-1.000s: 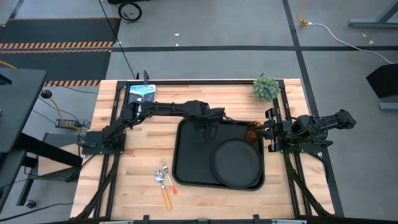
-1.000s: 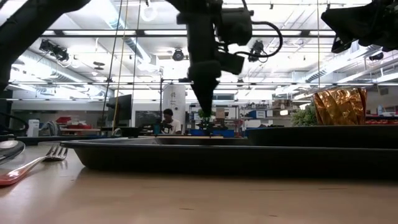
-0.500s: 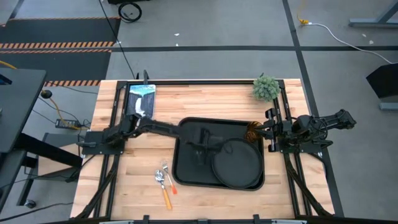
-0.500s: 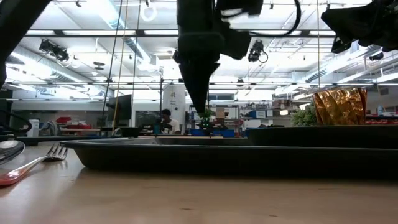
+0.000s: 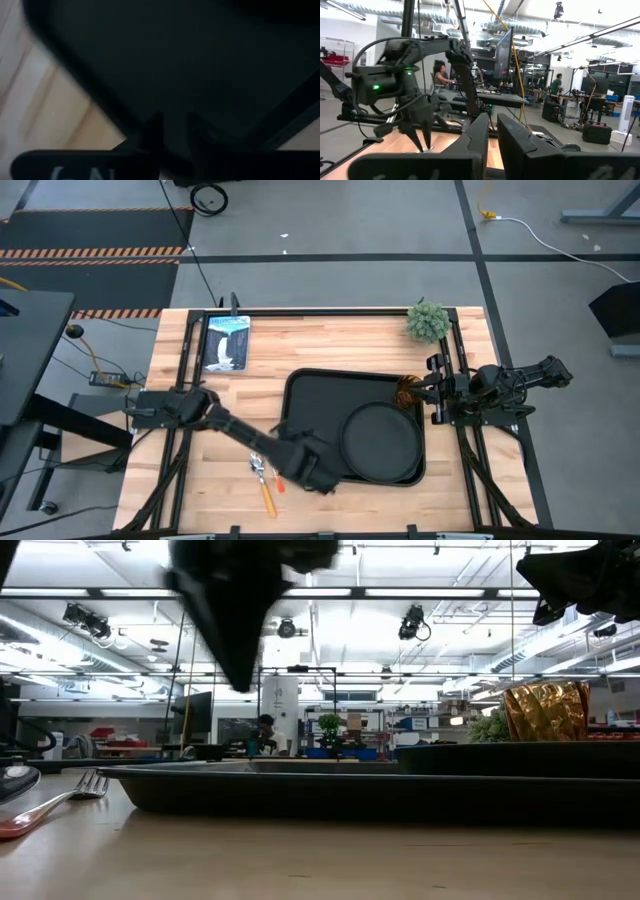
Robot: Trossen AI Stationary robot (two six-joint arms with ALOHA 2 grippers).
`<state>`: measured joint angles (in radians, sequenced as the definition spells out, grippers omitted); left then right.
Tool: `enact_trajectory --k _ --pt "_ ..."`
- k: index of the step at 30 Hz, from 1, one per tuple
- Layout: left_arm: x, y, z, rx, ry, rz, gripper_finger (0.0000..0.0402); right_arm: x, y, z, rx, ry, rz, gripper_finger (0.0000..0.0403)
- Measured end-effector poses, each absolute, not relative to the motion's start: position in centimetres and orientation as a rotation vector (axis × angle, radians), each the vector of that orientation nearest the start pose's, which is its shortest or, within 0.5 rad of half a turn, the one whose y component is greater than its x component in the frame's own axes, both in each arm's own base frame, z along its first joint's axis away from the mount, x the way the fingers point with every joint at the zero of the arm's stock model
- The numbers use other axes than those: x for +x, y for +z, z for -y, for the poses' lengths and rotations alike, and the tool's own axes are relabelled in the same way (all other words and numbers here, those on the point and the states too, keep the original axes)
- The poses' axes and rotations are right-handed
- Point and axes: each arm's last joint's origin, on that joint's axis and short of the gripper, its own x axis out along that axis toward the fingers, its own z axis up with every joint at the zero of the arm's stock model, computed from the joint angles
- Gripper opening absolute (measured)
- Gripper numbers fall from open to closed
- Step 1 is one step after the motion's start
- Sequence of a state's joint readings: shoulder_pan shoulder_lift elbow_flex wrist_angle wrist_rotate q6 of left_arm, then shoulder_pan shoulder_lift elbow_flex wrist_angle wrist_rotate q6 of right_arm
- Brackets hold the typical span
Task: Pick and place plate/cup/fork/spoon on tray
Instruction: Put the orange fork on the black tray to the left of the black plate
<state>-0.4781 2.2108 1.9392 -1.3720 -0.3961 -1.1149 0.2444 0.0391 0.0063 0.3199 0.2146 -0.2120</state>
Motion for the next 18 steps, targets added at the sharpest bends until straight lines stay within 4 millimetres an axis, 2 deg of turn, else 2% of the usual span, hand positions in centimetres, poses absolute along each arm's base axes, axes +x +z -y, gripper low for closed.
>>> enact_trajectory --k 3,6,9,12,15,18 --pt "36.5 21.4 19.8 -0.233 0.805 -1.277 0.007 9.4 19.3 -1.7 -0.145 0.0 0.281 0.0045" --pt "34.8 22.3 20.1 -0.226 0.889 -1.309 0.0044 9.4 19.3 -1.7 -0.145 0.0 0.282 0.0045" --pt "33.7 24.1 19.8 -0.241 0.887 -1.235 0.0012 9.4 19.3 -1.7 -0.145 0.0 0.281 0.0045" --pt "31.7 25.4 18.7 -0.282 0.953 -1.145 0.0007 9.4 19.3 -1.7 -0.145 0.0 0.282 0.0045" --pt "28.7 25.3 18.0 -0.363 1.034 -1.076 0.0007 9.4 19.3 -1.7 -0.146 0.0 0.281 0.0045" --pt "25.9 24.3 17.5 -0.502 1.074 -0.991 0.0004 9.4 19.4 -1.7 -0.144 -0.001 0.288 0.0045"
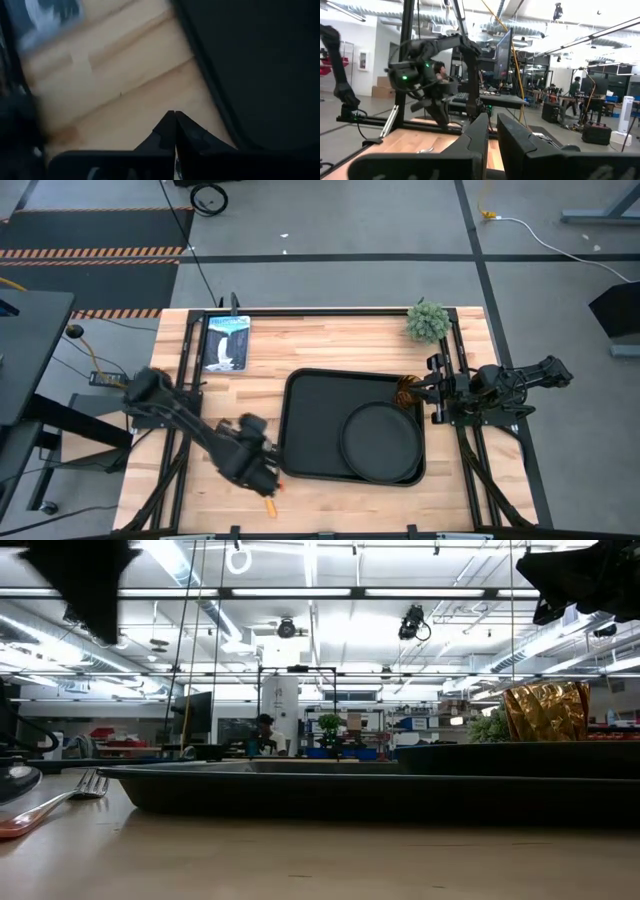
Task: Pick and place plate/cup/fork/spoon on tray
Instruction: Put the orange fork on the black tray to the left of the black plate
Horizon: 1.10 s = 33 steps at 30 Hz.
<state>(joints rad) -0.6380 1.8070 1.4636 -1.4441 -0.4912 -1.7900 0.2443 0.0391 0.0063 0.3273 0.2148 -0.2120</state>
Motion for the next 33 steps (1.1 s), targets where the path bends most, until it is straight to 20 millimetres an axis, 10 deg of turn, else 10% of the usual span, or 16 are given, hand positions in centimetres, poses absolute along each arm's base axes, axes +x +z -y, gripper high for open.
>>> enact_trajectory --k 5,12,33 --pt "23.4 21.4 17.2 -0.862 1.088 -0.858 0.0006 9.4 19.4 -1.7 -0.143 0.0 0.289 0.0045" --pt "25.5 18.3 18.3 -1.23 0.9 -0.876 0.0013 9.4 19.4 -1.7 -0.144 -0.001 0.289 0.0045" --pt "28.5 16.1 18.3 -1.232 1.144 -1.021 0.0114 9.4 19.4 -1.7 -0.143 -0.001 0.288 0.0045"
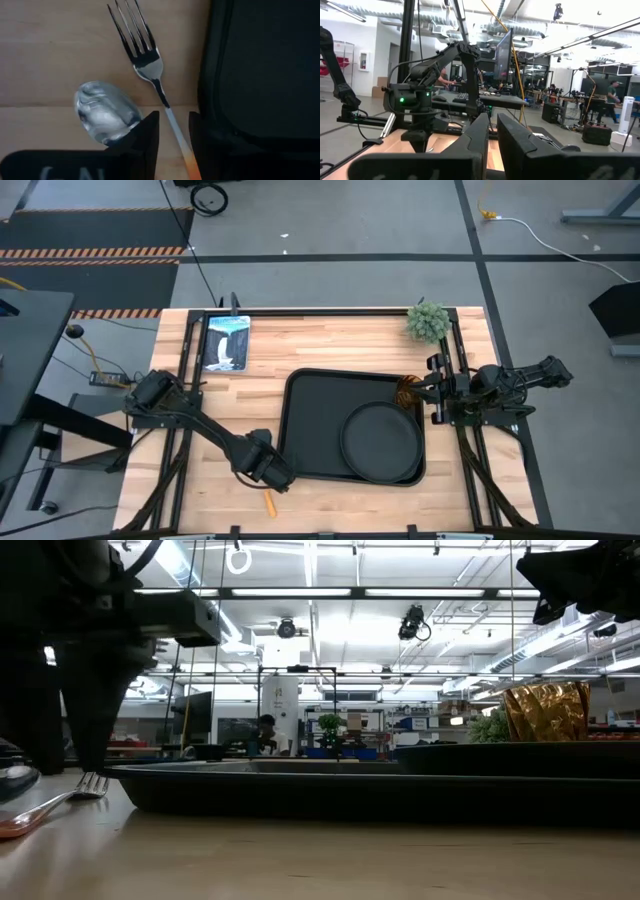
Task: Pick and place plate/cup/fork/spoon on tray
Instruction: Put the orange fork on the black tray to the left of the black plate
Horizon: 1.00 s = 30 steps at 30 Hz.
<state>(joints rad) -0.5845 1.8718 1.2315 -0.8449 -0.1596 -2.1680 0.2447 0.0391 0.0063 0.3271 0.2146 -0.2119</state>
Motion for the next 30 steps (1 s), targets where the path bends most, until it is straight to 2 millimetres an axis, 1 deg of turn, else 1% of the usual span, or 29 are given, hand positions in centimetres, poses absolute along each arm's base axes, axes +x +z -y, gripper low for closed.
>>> enact_trajectory --k 7,14,18,25,27,30 --pt "29.2 14.3 18.4 -1.243 1.191 -1.027 0.0116 9.4 19.4 -1.7 -0.143 -0.001 0.289 0.0045" --pt "29.2 14.1 18.4 -1.254 1.208 -1.027 0.011 9.4 19.4 -1.7 -0.143 -0.001 0.289 0.0045" --pt "29.2 14.0 18.4 -1.253 1.211 -1.029 0.0083 9.4 19.4 -1.7 -0.143 -0.001 0.289 0.0045" --pt "29.1 14.0 18.4 -1.247 1.22 -1.031 0.0018 9.4 19.4 -1.7 -0.143 -0.001 0.289 0.0045" --pt "29.1 14.0 18.3 -1.245 1.223 -1.031 0.001 9.4 19.4 -1.7 -0.144 -0.001 0.289 0.0045" --pt "29.0 14.0 18.3 -1.237 1.235 -1.033 0.0012 9.4 19.4 -1.7 -0.143 -0.001 0.289 0.0045"
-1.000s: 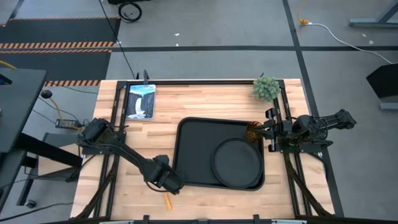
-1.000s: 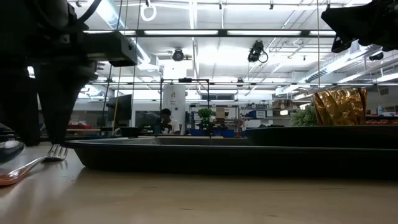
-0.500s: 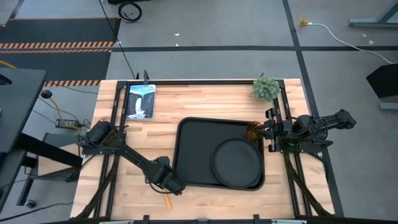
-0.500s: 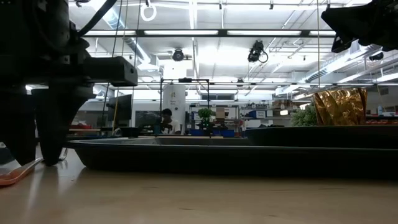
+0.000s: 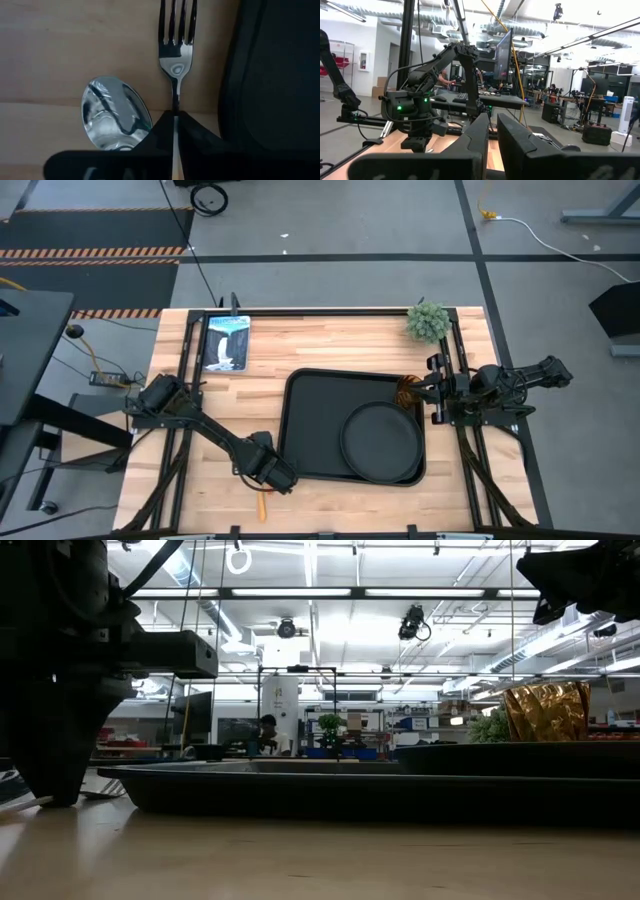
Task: Pick and place plate/cup/fork/spoon on tray
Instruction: Put the orange fork on the black tray to the left of the black plate
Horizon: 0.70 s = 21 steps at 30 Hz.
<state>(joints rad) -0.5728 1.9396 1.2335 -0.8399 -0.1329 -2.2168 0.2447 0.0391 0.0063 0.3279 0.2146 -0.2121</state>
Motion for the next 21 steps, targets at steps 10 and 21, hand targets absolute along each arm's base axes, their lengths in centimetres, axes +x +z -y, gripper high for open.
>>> enact_trajectory --k 10,21 --pt "28.8 14.3 17.8 -1.226 1.271 -0.994 0.0015 9.4 19.4 -1.7 -0.143 -0.001 0.289 0.0045" --pt "29.8 18.4 16.8 -1.115 1.345 -0.959 0.0015 9.4 19.4 -1.7 -0.143 -0.001 0.289 0.0045"
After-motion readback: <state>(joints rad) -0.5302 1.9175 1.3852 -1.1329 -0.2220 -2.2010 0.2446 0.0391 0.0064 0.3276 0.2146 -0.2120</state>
